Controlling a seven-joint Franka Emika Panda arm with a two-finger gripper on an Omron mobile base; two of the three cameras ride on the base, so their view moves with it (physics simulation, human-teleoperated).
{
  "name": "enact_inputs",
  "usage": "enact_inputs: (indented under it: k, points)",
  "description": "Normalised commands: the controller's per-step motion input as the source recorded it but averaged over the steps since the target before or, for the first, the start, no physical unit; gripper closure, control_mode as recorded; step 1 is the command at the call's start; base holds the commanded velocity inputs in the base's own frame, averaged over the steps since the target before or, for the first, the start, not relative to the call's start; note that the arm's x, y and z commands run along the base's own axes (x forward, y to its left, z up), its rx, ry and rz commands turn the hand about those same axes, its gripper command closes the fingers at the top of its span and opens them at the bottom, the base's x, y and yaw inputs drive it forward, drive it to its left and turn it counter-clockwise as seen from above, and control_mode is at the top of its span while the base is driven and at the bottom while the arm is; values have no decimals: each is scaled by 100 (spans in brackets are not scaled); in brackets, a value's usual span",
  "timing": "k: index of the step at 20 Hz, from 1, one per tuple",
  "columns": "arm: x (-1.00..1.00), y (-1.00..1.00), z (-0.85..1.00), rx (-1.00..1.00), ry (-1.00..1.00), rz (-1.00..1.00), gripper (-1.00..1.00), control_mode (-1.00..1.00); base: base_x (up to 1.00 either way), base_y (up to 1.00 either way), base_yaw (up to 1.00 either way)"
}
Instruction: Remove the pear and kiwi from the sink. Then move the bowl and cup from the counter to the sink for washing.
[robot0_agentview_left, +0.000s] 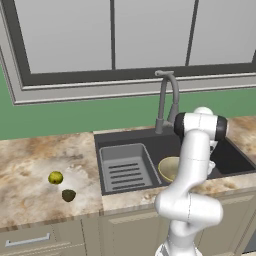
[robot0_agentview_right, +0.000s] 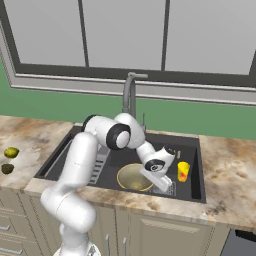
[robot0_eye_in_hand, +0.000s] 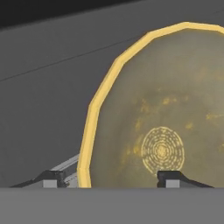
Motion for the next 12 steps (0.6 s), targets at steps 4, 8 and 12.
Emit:
enact_inputs:
  k: [4,8,12]
  points:
    - [-1,0,18,0,0,0,-100,-100,0,0,0]
    - [-2,-1,29,0,-1,2,-100,-100,0,0,0]
    - [0,-4,33,0,0,1,-100,-100,0,0,0]
